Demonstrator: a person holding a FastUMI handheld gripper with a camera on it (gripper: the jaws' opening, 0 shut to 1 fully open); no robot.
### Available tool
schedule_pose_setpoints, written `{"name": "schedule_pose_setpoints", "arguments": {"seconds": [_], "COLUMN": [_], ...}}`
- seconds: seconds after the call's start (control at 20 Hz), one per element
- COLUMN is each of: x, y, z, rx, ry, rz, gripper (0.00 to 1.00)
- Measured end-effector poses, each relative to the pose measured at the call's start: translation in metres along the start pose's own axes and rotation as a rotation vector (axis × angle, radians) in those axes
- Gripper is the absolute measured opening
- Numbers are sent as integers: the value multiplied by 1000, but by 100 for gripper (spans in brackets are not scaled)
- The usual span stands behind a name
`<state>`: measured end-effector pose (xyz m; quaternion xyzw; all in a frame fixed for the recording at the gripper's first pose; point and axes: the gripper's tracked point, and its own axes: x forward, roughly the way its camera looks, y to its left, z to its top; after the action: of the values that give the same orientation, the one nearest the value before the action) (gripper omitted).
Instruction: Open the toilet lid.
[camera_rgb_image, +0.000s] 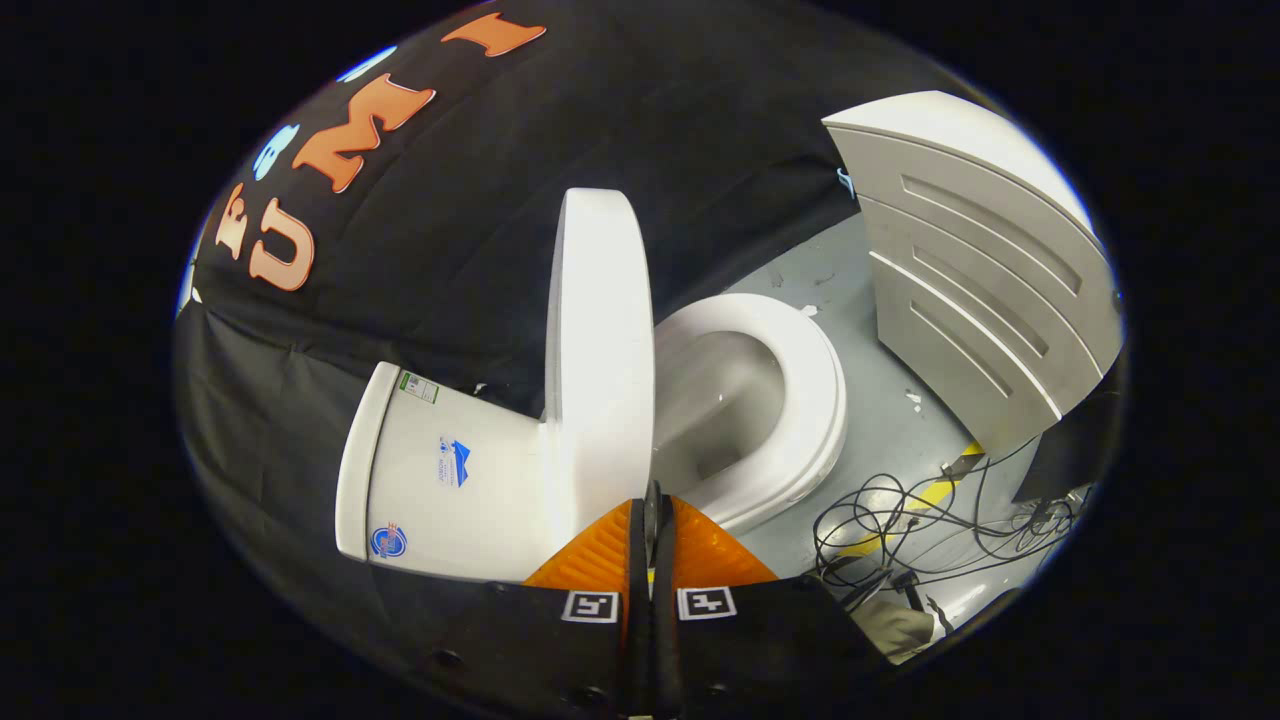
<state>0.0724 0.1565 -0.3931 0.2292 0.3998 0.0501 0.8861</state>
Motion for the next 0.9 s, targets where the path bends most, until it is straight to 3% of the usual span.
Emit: {"name": "schedule_pose_setpoints", "arguments": {"seconds": [0.5,0.9], "x": [-19,-32], "y": [63,120], "z": [-4,-19], "rx": [-60,-232], "ry": [-50,-110], "rz": [-54,-133], "gripper": [8,8]}}
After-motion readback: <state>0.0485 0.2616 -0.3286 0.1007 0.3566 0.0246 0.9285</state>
